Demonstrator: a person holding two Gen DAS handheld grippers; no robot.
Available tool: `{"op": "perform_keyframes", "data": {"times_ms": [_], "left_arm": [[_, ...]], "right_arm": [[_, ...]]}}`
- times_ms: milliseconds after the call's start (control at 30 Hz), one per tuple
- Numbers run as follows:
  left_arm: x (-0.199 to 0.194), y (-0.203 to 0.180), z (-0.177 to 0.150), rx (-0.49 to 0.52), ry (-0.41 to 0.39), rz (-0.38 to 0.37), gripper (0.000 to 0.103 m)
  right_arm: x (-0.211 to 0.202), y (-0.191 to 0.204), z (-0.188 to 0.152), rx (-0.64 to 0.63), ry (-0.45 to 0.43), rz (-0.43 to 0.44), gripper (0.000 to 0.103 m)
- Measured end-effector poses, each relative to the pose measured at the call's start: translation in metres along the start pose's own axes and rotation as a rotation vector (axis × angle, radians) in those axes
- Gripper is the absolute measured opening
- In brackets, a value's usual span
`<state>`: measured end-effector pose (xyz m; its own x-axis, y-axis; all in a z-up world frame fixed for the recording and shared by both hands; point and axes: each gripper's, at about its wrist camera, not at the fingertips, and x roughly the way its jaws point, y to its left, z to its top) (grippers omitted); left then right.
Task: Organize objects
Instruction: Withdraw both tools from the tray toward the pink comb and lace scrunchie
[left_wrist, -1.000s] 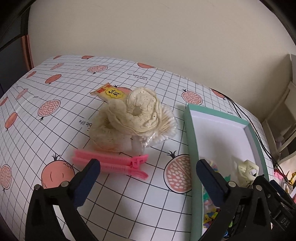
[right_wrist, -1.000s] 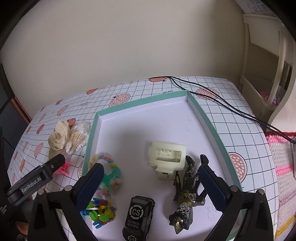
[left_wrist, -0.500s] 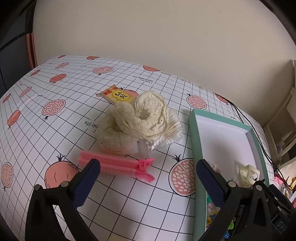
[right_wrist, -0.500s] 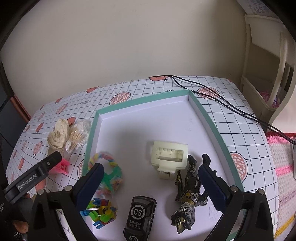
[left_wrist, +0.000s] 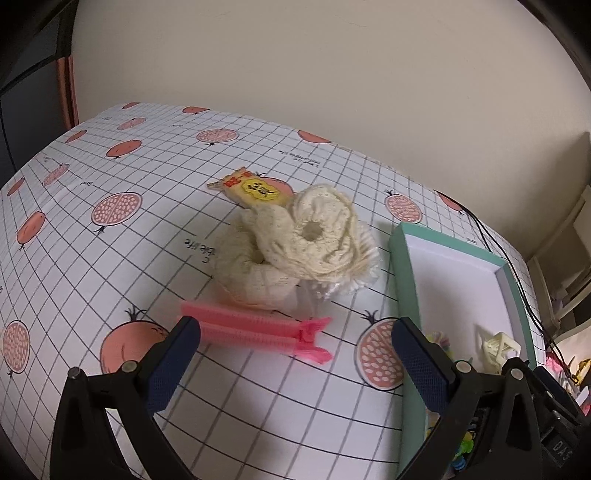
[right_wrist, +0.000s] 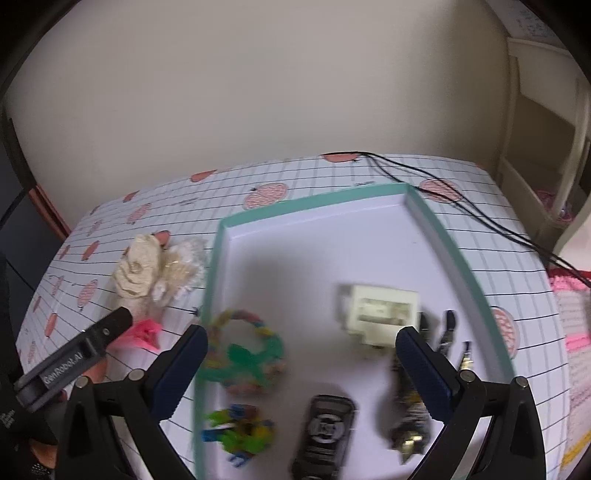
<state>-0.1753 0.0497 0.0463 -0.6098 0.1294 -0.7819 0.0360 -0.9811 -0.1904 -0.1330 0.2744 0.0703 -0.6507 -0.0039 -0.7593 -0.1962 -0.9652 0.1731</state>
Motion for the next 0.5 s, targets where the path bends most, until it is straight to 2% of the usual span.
{"op": "perform_keyframes", "data": {"times_ms": [233,500], "left_arm": [[0.000,0.028,0.004,-0.049,0.020,0.007,0.103],[0.007,0.050,0.006,-0.100,0.085,0.016,0.103]], "right_arm": [[0.007,0.033,0.000,-0.021,0.000,0.029,0.103],[0.008,0.045,-0.001,-0.029,-0.007,0.038,0.103]]}}
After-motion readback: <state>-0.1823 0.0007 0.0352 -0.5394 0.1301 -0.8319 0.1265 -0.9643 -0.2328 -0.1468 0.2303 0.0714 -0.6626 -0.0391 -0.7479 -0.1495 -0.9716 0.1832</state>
